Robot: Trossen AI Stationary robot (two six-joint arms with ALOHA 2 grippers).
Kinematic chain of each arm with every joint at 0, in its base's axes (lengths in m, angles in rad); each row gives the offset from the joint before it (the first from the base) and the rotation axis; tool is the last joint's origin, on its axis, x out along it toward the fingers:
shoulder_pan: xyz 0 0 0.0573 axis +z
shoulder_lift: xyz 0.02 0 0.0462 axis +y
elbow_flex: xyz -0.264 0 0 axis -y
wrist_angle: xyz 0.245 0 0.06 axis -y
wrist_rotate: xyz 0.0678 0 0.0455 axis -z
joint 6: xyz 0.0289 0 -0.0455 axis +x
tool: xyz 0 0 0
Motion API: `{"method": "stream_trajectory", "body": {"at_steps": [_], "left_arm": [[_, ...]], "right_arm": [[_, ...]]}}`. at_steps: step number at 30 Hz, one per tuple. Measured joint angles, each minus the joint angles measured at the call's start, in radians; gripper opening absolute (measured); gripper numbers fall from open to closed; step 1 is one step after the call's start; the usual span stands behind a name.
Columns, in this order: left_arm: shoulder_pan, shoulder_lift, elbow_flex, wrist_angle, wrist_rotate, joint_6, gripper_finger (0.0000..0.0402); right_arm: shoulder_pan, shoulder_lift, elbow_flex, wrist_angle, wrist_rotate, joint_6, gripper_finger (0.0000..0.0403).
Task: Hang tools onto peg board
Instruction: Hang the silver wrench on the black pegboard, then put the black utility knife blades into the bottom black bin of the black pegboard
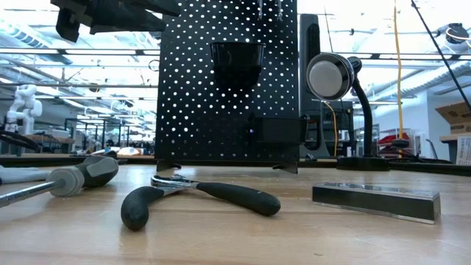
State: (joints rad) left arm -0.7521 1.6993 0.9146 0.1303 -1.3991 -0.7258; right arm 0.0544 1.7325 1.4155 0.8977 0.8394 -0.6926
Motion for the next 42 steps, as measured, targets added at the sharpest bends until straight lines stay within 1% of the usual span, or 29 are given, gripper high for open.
{"method": "stream_trajectory", "body": {"at_steps": [11,16,25,31,35,38,40,42], "left_arm": [[0.000,0.000,0.000,0.000,0.000,0.000,0.0187],[0.000,0.000,0.000,0.000,0.000,0.000,0.0187],[0.000,0.000,0.000,-0.006,0.000,0.001,0.0187],[0.000,0.000,0.000,-0.013,0.001,0.009,0.0187],[0.000,0.000,0.000,-0.016,0.004,0.009,0.0187],[0.000,0.000,0.000,-0.017,0.005,0.009,0.0187],[0.000,0.000,0.000,-0.017,0.005,0.009,0.0187],[0.000,0.000,0.000,-0.017,0.006,0.009,0.0187]], "right_arm": [[0.000,0.000,0.000,0.022,-0.004,-0.004,0.0075],[0.023,-0.002,0.000,0.093,-0.026,-0.081,0.0089],[0.117,-0.031,0.000,0.178,-0.035,-0.184,0.0122],[0.229,-0.083,0.000,0.173,-0.034,-0.283,0.0141],[0.350,-0.115,0.001,0.057,-0.030,-0.386,0.0138],[0.444,-0.138,0.001,-0.108,0.015,-0.385,0.0133],[0.499,-0.144,0.001,-0.210,0.100,-0.334,0.0131],[0.546,-0.144,0.001,-0.289,0.235,-0.257,0.0131]]}}
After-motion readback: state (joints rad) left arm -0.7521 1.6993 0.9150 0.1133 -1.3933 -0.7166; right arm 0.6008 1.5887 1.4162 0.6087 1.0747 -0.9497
